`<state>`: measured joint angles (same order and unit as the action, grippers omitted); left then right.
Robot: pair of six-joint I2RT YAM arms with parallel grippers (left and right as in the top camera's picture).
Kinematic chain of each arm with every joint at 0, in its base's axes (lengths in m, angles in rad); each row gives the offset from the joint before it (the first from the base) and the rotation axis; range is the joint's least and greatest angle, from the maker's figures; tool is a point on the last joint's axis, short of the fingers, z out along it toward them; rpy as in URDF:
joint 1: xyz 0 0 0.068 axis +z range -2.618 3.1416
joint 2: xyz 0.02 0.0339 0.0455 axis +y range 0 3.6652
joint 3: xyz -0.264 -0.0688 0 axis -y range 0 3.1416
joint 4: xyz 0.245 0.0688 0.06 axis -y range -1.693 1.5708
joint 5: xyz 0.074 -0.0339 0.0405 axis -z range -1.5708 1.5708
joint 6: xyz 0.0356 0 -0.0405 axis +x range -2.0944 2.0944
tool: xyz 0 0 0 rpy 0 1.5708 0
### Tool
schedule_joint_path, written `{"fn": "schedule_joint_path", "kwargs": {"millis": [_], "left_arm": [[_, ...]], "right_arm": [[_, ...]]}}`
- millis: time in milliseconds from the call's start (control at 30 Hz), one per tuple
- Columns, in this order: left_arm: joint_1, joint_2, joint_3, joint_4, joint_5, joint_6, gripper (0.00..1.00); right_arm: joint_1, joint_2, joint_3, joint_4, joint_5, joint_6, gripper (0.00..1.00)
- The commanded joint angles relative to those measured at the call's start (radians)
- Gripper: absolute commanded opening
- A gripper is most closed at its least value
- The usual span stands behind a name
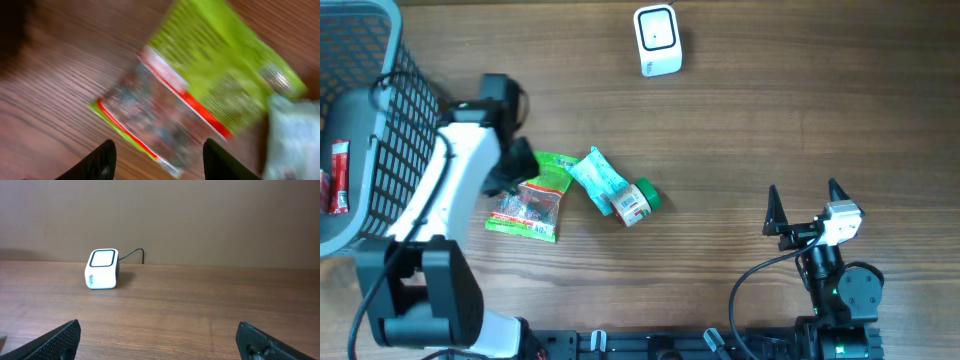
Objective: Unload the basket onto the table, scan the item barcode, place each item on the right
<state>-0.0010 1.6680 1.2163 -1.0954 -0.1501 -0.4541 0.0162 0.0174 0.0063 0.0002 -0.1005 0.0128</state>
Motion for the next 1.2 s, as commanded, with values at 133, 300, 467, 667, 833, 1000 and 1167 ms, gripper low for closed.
{"fn": "schedule_joint_path", "kwargs": {"millis": [133,300,467,667,833,1000,1167], "left_arm": [[0.130,0.000,-0.178,0.103,-0.023,-0.066,0.53],[0.127,0.000,-0.238,0.142,0.085,-0.078,0.52],[0.095,0.000,-0.238,0.147,0.192,-0.078,0.50],[0.040,0.000,-0.238,0.185,0.241,-0.079,0.50],[0.000,0.000,-0.238,0.218,0.229,-0.078,0.49],[0.025,0.000,-0.177,0.202,0.126,0.002,0.47],[0.104,-0.002,-0.064,0.137,0.017,0.002,0.47]], "right_arm": [[0.004,-0.003,-0.001,0.005,0.002,-0.010,1.00],[0.004,-0.003,-0.001,0.005,0.002,-0.010,1.00],[0.004,-0.003,-0.001,0.005,0.002,-0.010,1.00],[0.004,-0.003,-0.001,0.005,0.002,-0.010,1.00],[0.004,-0.003,-0.001,0.005,0.002,-0.010,1.00],[0.004,-0.003,-0.001,0.005,0.002,-0.010,1.00],[0.004,-0.003,-0.001,0.005,0.002,-0.010,1.00]]}}
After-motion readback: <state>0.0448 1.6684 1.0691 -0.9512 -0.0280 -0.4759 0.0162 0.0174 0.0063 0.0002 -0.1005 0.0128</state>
